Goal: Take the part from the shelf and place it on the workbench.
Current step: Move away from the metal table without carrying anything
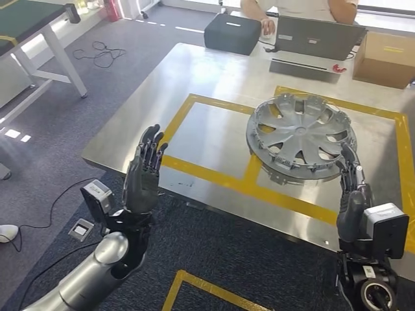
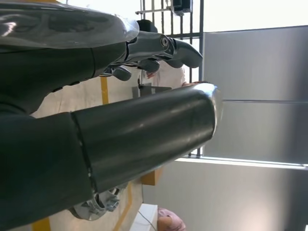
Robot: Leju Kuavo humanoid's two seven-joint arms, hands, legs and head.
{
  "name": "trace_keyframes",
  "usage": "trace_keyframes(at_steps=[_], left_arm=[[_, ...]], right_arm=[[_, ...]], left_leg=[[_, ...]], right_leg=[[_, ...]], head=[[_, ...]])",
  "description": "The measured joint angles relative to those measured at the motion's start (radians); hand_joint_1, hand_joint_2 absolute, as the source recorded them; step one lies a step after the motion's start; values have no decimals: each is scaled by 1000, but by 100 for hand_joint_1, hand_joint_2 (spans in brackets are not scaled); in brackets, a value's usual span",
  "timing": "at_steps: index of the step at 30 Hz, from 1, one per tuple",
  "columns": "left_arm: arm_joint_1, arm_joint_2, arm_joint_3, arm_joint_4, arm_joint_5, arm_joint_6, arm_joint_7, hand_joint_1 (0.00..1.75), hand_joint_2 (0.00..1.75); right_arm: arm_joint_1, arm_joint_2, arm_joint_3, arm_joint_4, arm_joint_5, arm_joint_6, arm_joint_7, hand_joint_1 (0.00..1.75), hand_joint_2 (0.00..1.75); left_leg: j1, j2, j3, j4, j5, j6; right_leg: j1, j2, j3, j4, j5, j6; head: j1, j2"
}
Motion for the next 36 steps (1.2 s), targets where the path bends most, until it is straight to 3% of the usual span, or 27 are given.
trace_keyframes(at_steps=[3,4,5,6,8,10,11,12,14,15,16,18,19,20,21,22,24,26,27,29,30,32,34,35,36], left_arm=[[0,-2,0,0,0,1,-1,0,0],[1,-3,0,0,0,1,-2,0,0],[2,-3,0,0,0,1,-2,0,0],[3,-3,0,0,0,1,-2,0,0],[4,-3,0,0,0,1,-2,0,0],[3,-3,0,0,-1,1,-2,0,0],[3,-3,-1,0,-2,1,-2,0,0],[3,-3,-1,0,-2,1,-2,0,0],[4,-2,-1,0,-2,1,-2,0,0],[4,-1,-1,0,-3,2,-1,0,0],[4,0,-1,0,-3,3,0,0,0],[5,1,-1,0,-5,5,3,0,0],[6,2,-1,0,-6,7,5,0,0],[7,3,-1,0,-7,9,9,0,0],[9,4,-1,0,-7,11,12,0,0],[9,5,-1,0,-9,13,15,0,0],[9,7,-1,-3,-10,18,19,0,0],[8,8,-1,-10,-12,22,19,0,0],[7,9,-1,-13,-12,23,20,0,0],[7,10,-1,-16,-12,25,23,0,0],[7,10,-1,-16,-12,25,26,0,0],[8,11,-2,-16,-12,26,30,0,0],[9,11,-3,-16,-11,28,32,0,0],[9,11,-4,-16,-11,29,32,0,0],[10,11,-4,-16,-11,30,33,0,0]], right_arm=[[1,0,0,0,0,0,0,0,0],[1,0,1,0,1,0,0,0,0],[2,0,1,0,1,-1,1,0,0],[2,0,1,0,2,-2,1,0,0],[2,0,1,0,4,-3,2,0,0],[1,0,1,-2,6,-3,4,0,0],[1,0,1,-4,7,-3,4,0,0],[1,0,1,-5,7,-2,4,0,0],[1,0,1,-6,8,-1,5,0,0],[1,0,1,-6,7,0,6,0,0],[0,0,1,-7,7,0,6,0,0],[-1,0,1,-8,7,2,9,0,0],[-1,0,1,-9,7,2,10,0,0],[-1,0,2,-8,7,3,12,0,0],[0,0,2,-8,7,3,13,0,0],[0,0,2,-8,7,3,14,0,0],[-1,0,2,-9,6,3,15,0,0],[-2,0,2,-12,6,3,16,0,0],[-2,0,2,-14,6,3,17,0,0],[-3,0,2,-14,5,2,18,0,0],[-3,0,3,-14,5,2,18,0,0],[-4,-1,4,-14,4,0,20,0,0],[-3,-1,5,-14,3,-1,21,0,0],[-2,-1,6,-14,3,-1,22,0,0],[-1,-1,6,-14,3,-2,23,0,0]], left_leg=[[4,5,-29,-6,30,6],[4,6,-42,-5,39,6],[4,7,-55,-4,48,5],[5,7,-68,-2,57,2],[7,7,-91,5,71,-5],[5,6,-107,13,84,-15],[4,6,-111,17,90,-20],[3,6,-114,18,97,-25],[6,4,-121,23,100,-36],[7,2,-132,42,79,-42],[8,-1,-150,81,39,-47],[13,-4,-194,213,-64,-55],[15,-4,-212,279,-97,-57],[16,-4,-217,323,-107,-57],[17,-4,-206,335,-93,-56],[16,-5,-177,310,-66,-53],[13,-7,-72,173,-21,-41],[7,-9,19,34,-21,-31],[4,-9,38,0,-25,-27],[5,-5,34,-16,-15,-22],[7,-2,29,-20,-6,-18],[12,4,13,-25,14,-8],[9,5,-10,-24,32,-1],[8,5,-22,-23,41,-2],[8,5,-36,-20,49,-3]], right_leg=[[-2,-3,-50,173,-145,10],[-3,-3,-58,235,-175,12],[-4,-4,-54,270,-181,14],[-5,-5,-32,268,-166,16],[-8,-7,59,161,-119,18],[-7,-7,157,20,-112,14],[-6,-6,180,-19,-119,10],[-2,-4,188,-35,-122,3],[-3,-6,173,-38,-110,-16],[-3,-7,165,-39,-101,-27],[-5,-9,153,-42,-90,-36],[-4,-9,128,-41,-68,-46],[-3,-9,114,-41,-57,-47],[-2,-9,99,-40,-47,-47],[-2,-9,85,-40,-36,-46],[-1,-9,73,-39,-27,-45],[-1,-8,54,-39,-9,-40],[1,-8,44,-39,8,-31],[0,-8,42,-41,16,-26],[-1,-8,36,-43,27,-14],[-2,-8,28,-32,14,-9],[-3,-8,-4,50,-65,-1],[-5,-8,-40,192,-158,7],[-5,-9,-46,247,-174,9],[-6,-9,-38,271,-167,11]], head=[[12,0],[14,0],[15,0],[16,0],[16,0],[15,0],[14,0],[12,0],[11,0],[11,0],[10,0],[3,0],[1,0],[-1,0],[-2,0],[-4,0],[-8,0],[-9,0],[-10,0],[-10,0],[-8,0],[2,0],[10,0],[11,0],[12,0]])
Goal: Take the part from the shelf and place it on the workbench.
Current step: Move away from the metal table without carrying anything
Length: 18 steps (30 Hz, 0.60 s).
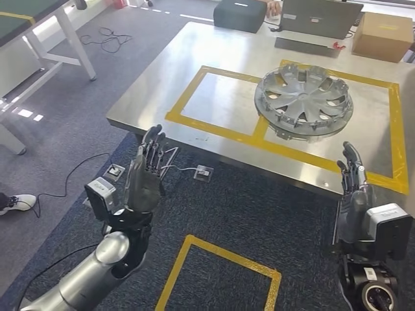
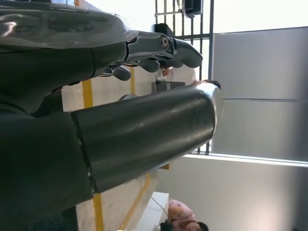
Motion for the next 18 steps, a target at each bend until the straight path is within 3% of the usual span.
trace_keyframes(at_steps=[1,3,5,6,8,9,11,13,14,15,16,18], left_arm=[[0,0,0,0,0,1,0,0,0],[1,0,-1,0,0,3,0,0,0],[0,1,-1,-3,0,4,0,0,0],[0,1,-1,-4,0,5,0,0,0],[-1,2,-2,-6,2,6,0,0,0],[-1,2,-2,-6,2,7,0,0,0],[-1,4,-3,-6,4,9,0,0,0],[-1,5,-3,-6,7,10,0,0,0],[-1,5,-4,-6,8,11,0,0,0],[-1,5,-4,-6,10,11,0,0,0],[-1,5,-4,-6,11,11,0,0,0],[-2,5,-5,-6,15,11,0,0,0]], right_arm=[[0,0,0,0,0,-1,0,0,0],[0,0,0,0,0,-1,0,0,0],[-1,0,0,-3,0,-2,0,0,0],[-1,0,1,-4,0,-3,0,0,0],[0,0,2,-5,0,-4,0,0,0],[1,0,2,-6,0,-4,0,0,0],[0,0,3,-7,0,-6,0,0,0],[1,0,3,-8,1,-7,0,0,0],[1,0,4,-8,2,-7,0,0,0],[2,0,4,-8,2,-8,1,0,0],[2,0,4,-8,3,-9,1,0,0],[3,0,4,-9,5,-10,2,0,0]], left_leg=[[0,0,-13,4,8,-2],[0,0,-39,16,19,-9],[-2,0,-57,28,29,-17],[-3,0,-64,30,37,-22],[-1,-2,-72,32,49,-32],[0,-4,-81,40,40,-38],[4,-8,-115,115,-29,-49],[9,-9,-165,259,-121,-58],[11,-9,-182,321,-145,-61],[13,-9,-183,352,-144,-62],[15,-9,-165,345,-124,-63],[18,-10,-75,223,-66,-60]], right_leg=[[0,0,26,-15,26,1],[0,0,118,-138,69,-1],[2,1,204,-269,63,-7],[5,3,221,-301,53,-12],[6,3,219,-315,61,-25],[5,2,211,-317,70,-31],[1,0,193,-321,89,-46],[2,-1,169,-321,108,-52],[2,-1,156,-320,116,-52],[2,-2,144,-318,125,-52],[2,-1,132,-317,133,-50],[2,0,113,-314,147,-45]], head=[[1,0],[1,0],[0,0],[-1,0],[-1,0],[-1,0],[-4,0],[-11,0],[-13,0],[-15,0],[-16,0],[-20,0]])
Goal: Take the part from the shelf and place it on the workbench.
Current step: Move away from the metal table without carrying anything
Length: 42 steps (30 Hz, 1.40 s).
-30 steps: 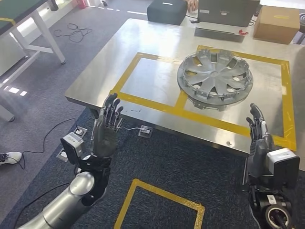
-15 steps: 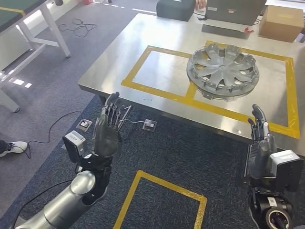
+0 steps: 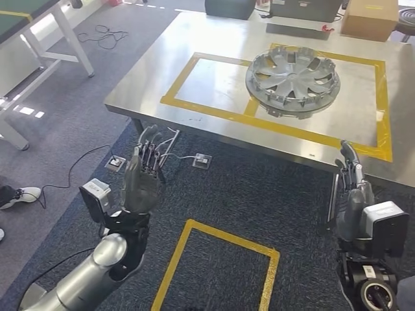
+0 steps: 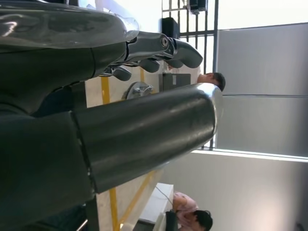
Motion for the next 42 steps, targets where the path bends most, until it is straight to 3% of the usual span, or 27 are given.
trace_keyframes(at_steps=[2,3,6,7,8,10,11,12,13,14,16,18,19,21,22,24,26,27,29,32,33,34,36,37,38,41,42], left_arm=[[-2,0,-1,-1,2,0,0,0,0],[-3,0,-1,-1,2,0,0,0,0],[-5,1,-4,-2,3,0,-1,0,0],[-6,1,-5,-2,3,0,-1,0,0],[-6,1,-6,-2,3,0,-1,0,0],[-6,1,-7,-2,3,0,-1,0,0],[-6,1,-7,-2,3,0,-1,0,0],[-6,1,-8,-2,3,0,-1,0,0],[-6,1,-8,-2,3,0,-1,0,0],[-5,1,-8,-2,4,0,-1,0,0],[-6,1,-9,-2,5,-3,-1,0,0],[-7,1,-9,-2,6,-6,-1,0,0],[-7,1,-10,-2,8,-7,-1,0,0],[-8,2,-12,-2,10,-9,-2,0,0],[-10,3,-12,-2,11,-10,-2,0,0],[-12,5,-13,-1,13,-12,-3,0,0],[-14,5,-15,-1,17,-14,-4,0,0],[-14,6,-16,0,19,-15,-4,0,0],[-15,7,-18,0,21,-16,-4,0,0],[-15,7,-18,1,21,-16,-4,0,0],[-17,7,-19,1,21,-17,-4,0,0],[-21,7,-20,1,22,-18,-6,0,0],[-28,7,-23,2,23,-20,-10,0,0],[-30,7,-24,2,24,-21,-12,0,0],[-30,7,-25,2,24,-21,-12,0,0],[-33,6,-29,4,25,-24,-14,0,0],[-34,6,-31,6,25,-25,-15,0,0]], right_arm=[[0,0,0,-2,2,-1,0,0,0],[0,0,0,-4,3,-1,1,0,0],[1,0,1,-6,3,-3,1,0,0],[1,0,1,-7,3,-3,1,0,0],[2,0,1,-7,3,-4,1,0,0],[3,0,2,-7,3,-4,1,0,0],[4,-1,2,-7,3,-5,1,0,0],[5,-1,3,-7,3,-5,1,0,0],[5,-2,3,-7,3,-6,2,0,0],[6,-2,3,-7,3,-7,2,0,0],[6,-2,3,-8,5,-9,4,0,0],[6,-2,3,-11,6,-13,6,0,0],[6,-2,3,-12,7,-14,7,0,0],[7,-2,3,-15,9,-17,8,0,0],[8,-2,3,-15,9,-17,8,0,0],[8,-2,3,-16,11,-19,9,0,0],[9,-2,3,-16,13,-22,9,0,0],[10,-2,3,-16,14,-23,9,0,0],[11,-2,3,-16,15,-25,9,0,0],[12,-2,3,-16,15,-26,9,0,0],[12,-2,3,-16,15,-26,9,0,0],[12,-2,3,-17,16,-27,8,0,0],[12,-3,3,-18,19,-29,7,0,0],[12,-4,3,-18,19,-29,7,0,0],[13,-4,3,-18,19,-29,7,0,0],[13,-5,2,-18,22,-31,6,0,0],[13,-5,2,-18,25,-31,6,0,0]], left_leg=[[-2,-4,91,-145,18,7],[-5,-6,112,-183,17,11],[-7,-3,107,-201,29,28],[-6,1,101,-204,36,37],[-5,4,94,-207,45,45],[-8,6,75,-207,62,55],[-10,7,63,-206,71,57],[-13,7,51,-205,80,58],[-15,7,39,-203,88,58],[-17,6,28,-202,96,57],[-21,6,11,-200,112,53],[-21,6,1,-199,129,44],[-20,7,-2,-201,138,39],[-18,5,-10,-203,149,29],[-18,2,-19,-190,132,23],[-14,-2,-53,-105,42,10],[-4,-3,-92,41,-53,-4],[1,-3,-100,97,-67,-10],[9,-3,-94,143,-52,-19],[12,-3,-84,138,-36,-21],[15,-4,-30,65,-27,-24],[15,-6,26,-18,-20,-20],[15,-8,130,-182,-2,-1],[12,-6,124,-192,4,15],[12,-3,112,-192,15,25],[6,1,69,-193,48,43],[4,-1,54,-193,59,44]], right_leg=[[2,2,-13,2,13,10],[2,2,-16,2,20,16],[1,3,-25,5,28,33],[1,3,-35,26,5,37],[1,3,-51,68,-35,41],[0,1,-92,208,-138,46],[0,1,-106,276,-170,47],[0,1,-107,318,-180,47],[0,1,-91,324,-167,46],[1,1,-57,289,-139,42],[5,1,46,139,-94,30],[12,2,122,14,-94,19],[16,2,135,-12,-99,16],[15,-1,126,-27,-84,10],[12,-3,117,-32,-72,4],[5,-7,93,-39,-44,-7],[3,-8,58,-37,-18,-11],[2,-8,40,-35,-5,-10],[-1,-8,16,-32,12,-6],[-2,-8,8,-31,17,-4],[-3,-8,-5,-24,24,2],[-5,-7,-20,-17,38,13],[-9,-5,-54,-1,67,40],[-11,-4,-63,9,60,47],[-13,-4,-74,34,28,50],[-11,-3,-120,213,-125,52],[-10,-3,-130,276,-146,52]], head=[[-3,0],[-3,0],[1,0],[5,0],[10,0],[18,0],[20,0],[21,0],[22,0],[23,0],[22,0],[22,0],[22,0],[24,0],[23,0],[19,0],[14,0],[13,0],[10,0],[9,0],[5,0],[4,0],[3,0],[8,0],[12,0],[23,0],[25,0]])
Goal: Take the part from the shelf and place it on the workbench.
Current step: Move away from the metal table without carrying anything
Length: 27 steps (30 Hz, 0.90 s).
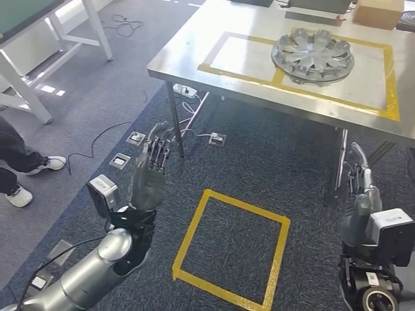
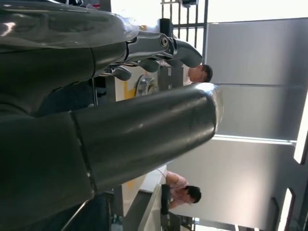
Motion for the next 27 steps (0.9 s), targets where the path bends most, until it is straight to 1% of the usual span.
trace_keyframes(at_steps=[1,2,3,4,5,6,7,8,9,10,11,12,13,14,15,16,17,18,19,20,21,22,23,24,25,26,27], left_arm=[[0,0,-2,2,0,-1,-1,0,0],[0,0,-3,3,1,-1,-1,0,0],[0,0,-4,5,2,-2,-2,0,0],[-1,0,-4,6,3,-2,-3,0,0],[-2,0,-5,7,3,-2,-3,0,0],[-4,0,-6,7,4,-1,-4,0,0],[-7,0,-6,7,5,0,-5,0,0],[-8,0,-6,8,6,1,-6,0,0],[-9,0,-7,8,6,3,-6,0,0],[-9,1,-7,9,7,4,-6,0,0],[-9,1,-8,9,7,5,-6,0,0],[-9,2,-8,10,7,6,-6,0,0],[-8,2,-9,10,8,6,-6,0,0],[-8,2,-10,11,8,6,-6,0,0],[-7,2,-11,11,8,6,-6,0,0],[-6,2,-11,13,9,6,-6,0,0],[-6,2,-12,14,9,6,-6,0,0],[-6,2,-12,15,9,7,-6,0,0],[-6,2,-13,16,9,7,-6,0,0],[-7,2,-13,17,9,7,-6,0,0],[-8,2,-14,17,9,8,-7,0,0],[-9,2,-14,17,8,9,-7,0,0],[-10,2,-14,17,7,10,-7,0,0],[-9,2,-14,17,7,12,-8,0,0],[-8,2,-14,17,6,14,-8,0,0],[-7,2,-14,17,6,16,-8,0,0],[-6,1,-14,17,6,17,-8,0,0]], right_arm=[[0,0,0,0,4,-1,0,0,0],[0,0,0,1,9,-2,0,0,0],[0,0,1,2,13,-4,0,0,0],[0,0,1,2,16,-4,0,0,0],[0,0,1,2,18,-4,0,0,0],[-1,0,1,2,19,-2,0,0,0],[-3,0,1,2,20,-1,0,0,0],[-4,0,1,2,20,0,-1,0,0],[-5,0,1,2,19,1,-1,0,0],[-6,0,1,2,19,1,-1,0,0],[-6,0,2,2,19,1,-1,0,0],[-6,0,1,2,18,0,-1,0,0],[-6,0,1,2,17,-1,-1,0,0],[-6,0,1,2,17,-1,-1,0,0],[-6,0,1,2,16,-1,0,0,0],[-4,0,2,2,16,-2,0,0,0],[-3,0,2,2,16,-1,0,0,0],[-2,0,2,2,16,-1,0,0,0],[-2,0,2,2,16,-1,1,0,0],[-1,0,2,2,16,-1,1,0,0],[-2,0,2,2,16,0,1,0,0],[-2,0,2,2,16,1,1,0,0],[-2,0,2,2,16,2,1,0,0],[-2,0,2,2,15,3,2,0,0],[-3,0,3,1,15,4,2,0,0],[-3,0,2,1,15,4,2,0,0],[-4,0,2,0,15,5,3,0,0]], left_leg=[[-2,-3,-15,0,12,-1],[-4,-6,-32,1,24,-3],[-6,-11,-48,1,36,-5],[-6,-16,-61,2,47,-8],[-8,-21,-73,3,57,-12],[-9,-26,-80,4,67,-16],[-9,-31,-86,5,77,-21],[-9,-37,-90,4,86,-27],[-8,-45,-93,3,97,-32],[-7,-50,-99,5,99,-37],[-6,-48,-108,20,84,-42],[-5,-43,-126,58,53,-46],[-3,-33,-152,119,8,-49],[-2,-24,-180,193,-36,-54],[-1,-19,-203,262,-63,-58],[-1,-16,-213,305,-68,-60],[-1,-14,-202,309,-55,-61],[-1,-10,-171,272,-31,-60],[-2,1,-121,203,-8,-56],[-6,19,-68,125,4,-52],[-11,33,-28,64,9,-44],[-16,43,-5,24,7,-36],[-20,43,1,9,3,-28],[-20,35,-2,4,5,-20],[-17,27,-2,-1,6,-14],[-14,19,-1,-5,9,-9],[-10,13,1,-9,12,-3]], right_leg=[[1,0,-1,44,8,-1],[2,1,11,59,37,-4],[3,4,39,41,72,-9],[3,15,84,-11,91,-16],[5,29,142,-87,87,-22],[6,41,196,-166,66,-27],[8,48,235,-228,42,-30],[11,47,256,-266,26,-32],[10,39,257,-282,23,-35],[9,29,256,-286,29,-39],[7,20,253,-289,37,-45],[5,10,249,-292,46,-51],[6,1,244,-292,53,-56],[8,-7,235,-291,59,-59],[9,-16,227,-290,64,-60],[10,-25,221,-289,67,-60],[11,-34,216,-288,70,-59],[11,-42,212,-287,72,-58],[12,-51,211,-286,73,-56],[14,-58,210,-285,73,-54],[16,-66,210,-284,73,-51],[18,-73,211,-283,73,-47],[19,-80,210,-283,73,-42],[20,-88,212,-282,73,-37],[19,-87,210,-278,68,-32],[18,-75,203,-262,55,-28],[17,-57,185,-224,31,-23]], head=[[1,0],[1,0],[1,0],[1,0],[1,0],[1,0],[0,0],[0,0],[-1,0],[0,0],[-3,0],[-6,0],[-8,0],[-12,0],[-13,0],[-14,0],[-15,0],[-16,0],[-17,0],[-18,0],[-18,0],[-18,0],[-18,0],[-16,0],[-16,0],[-16,0],[-12,0]])
